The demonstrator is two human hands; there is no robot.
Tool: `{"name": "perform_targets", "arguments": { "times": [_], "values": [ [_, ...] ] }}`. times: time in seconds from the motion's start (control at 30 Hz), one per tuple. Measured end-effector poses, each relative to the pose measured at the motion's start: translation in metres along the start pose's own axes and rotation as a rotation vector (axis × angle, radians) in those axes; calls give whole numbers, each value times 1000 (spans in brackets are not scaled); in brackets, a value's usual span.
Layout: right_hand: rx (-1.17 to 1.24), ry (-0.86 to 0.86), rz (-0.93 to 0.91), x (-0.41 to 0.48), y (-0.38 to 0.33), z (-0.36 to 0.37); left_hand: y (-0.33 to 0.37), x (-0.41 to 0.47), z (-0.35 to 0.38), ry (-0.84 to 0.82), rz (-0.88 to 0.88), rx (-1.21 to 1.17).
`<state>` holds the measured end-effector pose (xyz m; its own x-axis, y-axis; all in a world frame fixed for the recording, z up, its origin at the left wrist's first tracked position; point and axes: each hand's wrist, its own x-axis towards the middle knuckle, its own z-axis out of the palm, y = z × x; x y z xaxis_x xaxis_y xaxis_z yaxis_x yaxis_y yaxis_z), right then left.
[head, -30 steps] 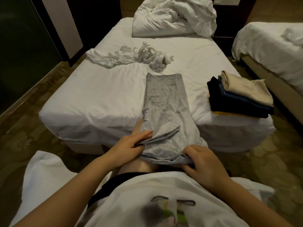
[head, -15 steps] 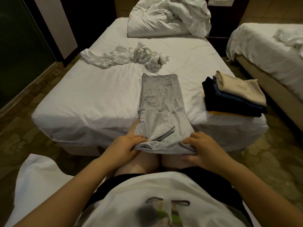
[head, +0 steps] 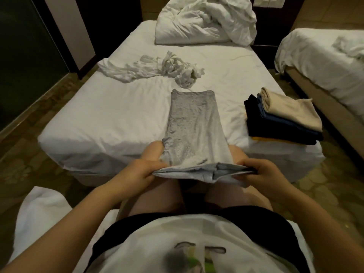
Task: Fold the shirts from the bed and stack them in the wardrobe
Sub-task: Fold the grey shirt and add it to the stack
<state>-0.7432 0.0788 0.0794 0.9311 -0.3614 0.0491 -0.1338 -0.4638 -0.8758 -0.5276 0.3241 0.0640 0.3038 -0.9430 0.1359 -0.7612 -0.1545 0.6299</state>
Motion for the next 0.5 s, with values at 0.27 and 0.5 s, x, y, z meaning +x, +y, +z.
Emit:
{"name": "perform_targets", "arguments": {
  "times": [0.27, 0.5],
  "values": [
    [142, 38, -28, 45, 7, -18, -28, 41, -13, -154, -139, -133],
    [295, 399, 138, 152, 22, -41, -51, 146, -43, 103, -390, -877]
  ]
}}
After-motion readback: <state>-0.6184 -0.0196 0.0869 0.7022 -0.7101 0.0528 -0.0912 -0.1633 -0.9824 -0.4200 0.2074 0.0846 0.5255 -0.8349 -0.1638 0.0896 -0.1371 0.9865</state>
